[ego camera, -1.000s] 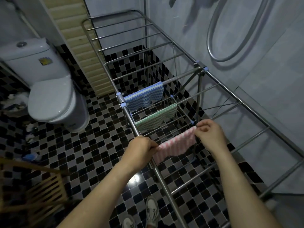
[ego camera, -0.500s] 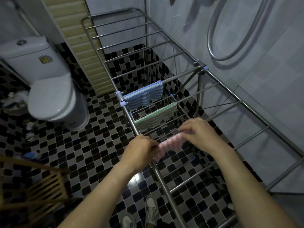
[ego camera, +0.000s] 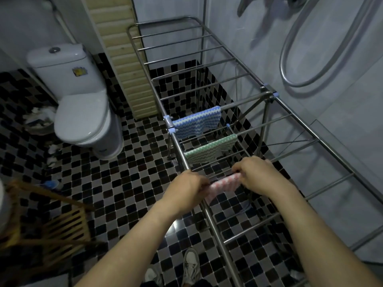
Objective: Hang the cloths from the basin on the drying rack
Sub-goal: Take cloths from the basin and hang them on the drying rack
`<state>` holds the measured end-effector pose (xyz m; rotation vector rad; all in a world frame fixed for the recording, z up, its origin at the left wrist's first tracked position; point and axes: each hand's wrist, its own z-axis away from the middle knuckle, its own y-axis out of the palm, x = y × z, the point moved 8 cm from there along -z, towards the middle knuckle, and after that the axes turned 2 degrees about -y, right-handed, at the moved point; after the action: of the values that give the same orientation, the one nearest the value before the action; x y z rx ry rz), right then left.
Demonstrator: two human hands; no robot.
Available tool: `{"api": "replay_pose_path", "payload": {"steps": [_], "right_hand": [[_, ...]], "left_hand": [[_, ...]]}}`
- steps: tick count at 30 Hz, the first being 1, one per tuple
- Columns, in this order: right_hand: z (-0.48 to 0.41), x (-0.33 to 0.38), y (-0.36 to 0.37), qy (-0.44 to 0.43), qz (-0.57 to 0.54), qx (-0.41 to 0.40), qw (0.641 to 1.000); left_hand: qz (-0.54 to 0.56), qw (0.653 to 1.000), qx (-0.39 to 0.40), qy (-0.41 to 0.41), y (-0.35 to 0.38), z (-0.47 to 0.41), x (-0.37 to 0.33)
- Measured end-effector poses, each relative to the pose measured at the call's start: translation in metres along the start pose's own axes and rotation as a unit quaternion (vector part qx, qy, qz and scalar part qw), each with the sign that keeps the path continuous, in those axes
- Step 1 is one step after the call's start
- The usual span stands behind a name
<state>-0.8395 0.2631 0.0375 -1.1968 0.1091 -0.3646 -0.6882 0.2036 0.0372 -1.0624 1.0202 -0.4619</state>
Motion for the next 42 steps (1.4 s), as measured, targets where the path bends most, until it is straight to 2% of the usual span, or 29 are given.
{"api": "replay_pose_path", "payload": {"steps": [3,9,14,19,25,29,32,35,39,42], "right_hand": [[-0.005,0.022,-0.01,-0.015,-0.054,0.021,0.998],[-0.024,0.093,-0.045,-0.076,-0.175,-0.047,0.981],[-0.046,0.17,-0.062,-0.117,-0.219,-0.055,0.967],[-0.075,0.288,-0.062,-0.184,-0.273,-0.03,0.944],[-0.104,0.431,-0.05,-0.236,-0.346,0.008,0.908],[-0.128,0.527,-0.031,-0.237,-0.39,0.045,0.889],[-0.14,0.59,-0.007,-0.225,-0.371,0.087,0.897],[-0.143,0.651,0.022,-0.306,-0.208,0.085,0.925],[-0.143,0.732,0.079,-0.421,-0.024,0.097,0.902],[-0.155,0.766,0.116,-0.432,0.066,0.106,0.893]], "left_hand": [[0.102,0.993,-0.025,-0.053,-0.017,0.01,0.019],[0.255,0.947,-0.108,-0.162,-0.058,0.049,0.076],[0.26,0.93,-0.165,-0.201,-0.091,0.086,0.124],[0.226,0.907,-0.239,-0.264,-0.129,0.146,0.206],[0.26,0.847,-0.312,-0.342,-0.172,0.228,0.299],[0.272,0.785,-0.379,-0.407,-0.192,0.293,0.368],[0.252,0.741,-0.396,-0.48,-0.195,0.342,0.418],[0.221,0.713,-0.349,-0.566,-0.175,0.382,0.472],[0.206,0.703,-0.208,-0.648,-0.135,0.421,0.536],[0.2,0.718,-0.127,-0.654,-0.113,0.43,0.563]]}}
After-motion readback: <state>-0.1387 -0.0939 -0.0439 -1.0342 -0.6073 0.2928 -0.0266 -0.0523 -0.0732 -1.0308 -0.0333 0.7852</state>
